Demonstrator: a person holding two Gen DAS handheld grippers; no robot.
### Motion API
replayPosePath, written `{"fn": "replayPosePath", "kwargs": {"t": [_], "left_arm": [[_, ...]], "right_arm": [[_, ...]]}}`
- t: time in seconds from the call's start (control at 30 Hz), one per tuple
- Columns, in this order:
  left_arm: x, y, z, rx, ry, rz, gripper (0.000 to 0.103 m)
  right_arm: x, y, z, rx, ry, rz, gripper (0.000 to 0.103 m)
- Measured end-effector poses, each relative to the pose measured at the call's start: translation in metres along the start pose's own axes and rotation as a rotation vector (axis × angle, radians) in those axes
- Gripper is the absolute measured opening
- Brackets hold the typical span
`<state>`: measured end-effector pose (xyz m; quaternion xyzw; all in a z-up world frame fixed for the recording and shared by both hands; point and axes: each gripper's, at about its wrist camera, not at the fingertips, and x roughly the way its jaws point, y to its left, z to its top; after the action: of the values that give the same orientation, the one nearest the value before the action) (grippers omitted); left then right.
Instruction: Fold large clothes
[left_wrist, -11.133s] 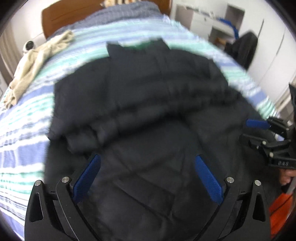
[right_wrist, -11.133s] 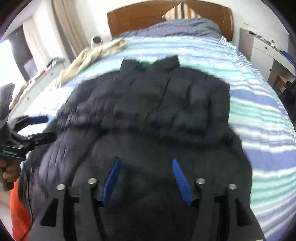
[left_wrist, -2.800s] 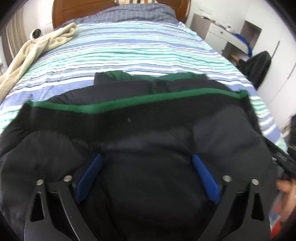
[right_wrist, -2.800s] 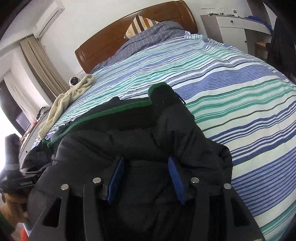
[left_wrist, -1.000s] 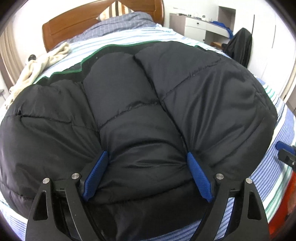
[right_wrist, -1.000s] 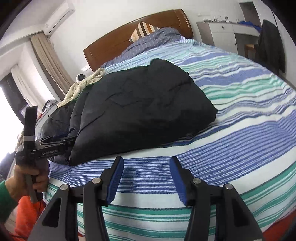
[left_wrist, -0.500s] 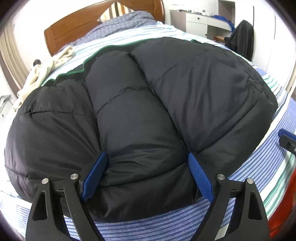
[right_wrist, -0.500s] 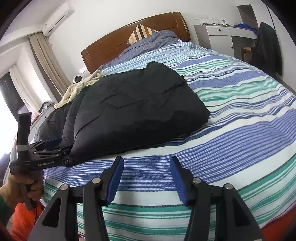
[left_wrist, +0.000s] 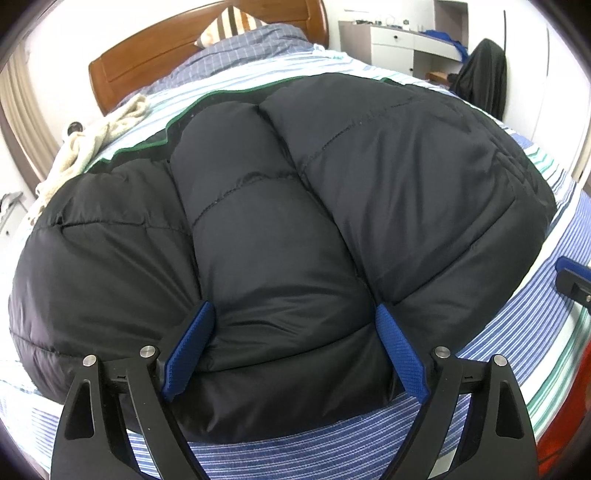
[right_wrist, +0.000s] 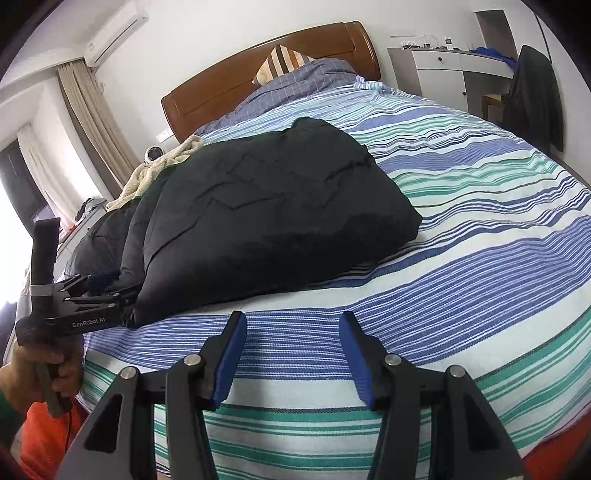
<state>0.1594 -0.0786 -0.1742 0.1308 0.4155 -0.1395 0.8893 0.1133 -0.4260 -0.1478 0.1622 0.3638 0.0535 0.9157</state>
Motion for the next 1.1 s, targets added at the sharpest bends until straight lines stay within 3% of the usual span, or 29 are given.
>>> {"fn": "replayPosePath", "kwargs": {"t": [0.27,0.47,0.53,0.63,0.8,0.97,1.07,1.1], "left_arm": [[-0.015,-0.004,-0.007,-0.003,0.026,-0.008,0.089],[-0.039,-0.001,-0.022,-0.019,0.073,-0.098,0.092],[-0.050,0.010,-0.026,-0.056,0.073,-0.131,0.092],[-0.065,0.037,-0.019,-0.148,0.046,-0.147,0.092],[-0.064,0.081,0.023,-0.261,-0.010,-0.162,0.092],[-0.036,0.069,0.060,-0.178,-0.044,-0.170,0.092],[0.005,0.057,0.065,-0.130,0.021,-0.157,0.092],[0.016,0.054,0.062,-0.130,0.055,-0.151,0.093]], "right_arm": [[-0.002,0.001,-0.002,-0.001,0.005,-0.009,0.053],[-0.002,0.000,-0.002,0.004,0.012,-0.020,0.054],[-0.003,0.000,0.003,0.012,0.036,-0.014,0.060],[-0.017,-0.008,0.016,0.062,0.006,0.004,0.078],[-0.031,-0.052,0.061,0.170,-0.059,0.037,0.082],[0.017,-0.097,0.117,0.292,0.019,0.151,0.084],[0.063,-0.106,0.130,0.329,0.114,0.286,0.084],[0.082,-0.109,0.127,0.357,0.162,0.278,0.084]]}}
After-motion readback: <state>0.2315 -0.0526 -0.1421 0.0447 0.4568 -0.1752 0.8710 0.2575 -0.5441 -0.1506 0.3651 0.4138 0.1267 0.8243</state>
